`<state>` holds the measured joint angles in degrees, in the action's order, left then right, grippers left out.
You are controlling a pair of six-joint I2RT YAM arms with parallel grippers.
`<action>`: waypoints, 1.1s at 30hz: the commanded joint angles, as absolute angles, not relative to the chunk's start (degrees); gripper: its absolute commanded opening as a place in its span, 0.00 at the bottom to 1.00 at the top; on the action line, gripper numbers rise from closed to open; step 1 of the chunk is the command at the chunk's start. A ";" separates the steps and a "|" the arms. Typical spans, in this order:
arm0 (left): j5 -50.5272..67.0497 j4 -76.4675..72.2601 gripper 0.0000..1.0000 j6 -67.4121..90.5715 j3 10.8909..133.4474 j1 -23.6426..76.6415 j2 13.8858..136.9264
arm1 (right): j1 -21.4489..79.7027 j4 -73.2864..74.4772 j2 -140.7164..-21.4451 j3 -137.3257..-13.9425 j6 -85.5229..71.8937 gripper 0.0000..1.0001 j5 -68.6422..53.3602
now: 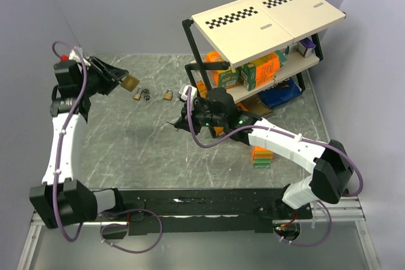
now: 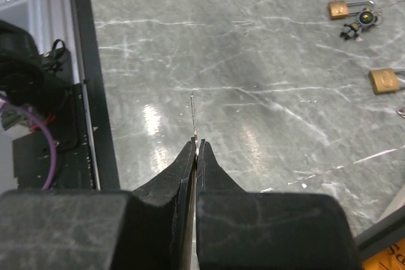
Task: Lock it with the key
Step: Place the lock at the center of the board.
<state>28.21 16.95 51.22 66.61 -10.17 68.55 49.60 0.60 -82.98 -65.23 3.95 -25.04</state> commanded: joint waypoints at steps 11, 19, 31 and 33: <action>14.42 38.30 0.01 -7.54 87.09 -15.38 91.91 | 49.04 -0.26 -79.71 -66.53 4.48 0.00 -29.88; 4.85 45.96 0.01 -15.90 106.66 -17.67 114.83 | 47.91 -0.88 -80.68 -67.41 4.57 0.00 -29.79; -1.06 42.01 0.01 -17.67 115.66 -18.28 129.90 | 46.32 -0.44 -79.89 -66.27 3.25 0.00 -30.67; -0.97 41.23 0.01 -17.67 115.23 -18.28 131.04 | 46.14 -0.26 -79.98 -66.36 3.43 0.00 -30.76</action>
<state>0.84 44.34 -16.47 111.96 -18.02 130.80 46.61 0.91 -82.19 -65.34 3.90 -29.63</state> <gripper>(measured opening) 0.528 0.019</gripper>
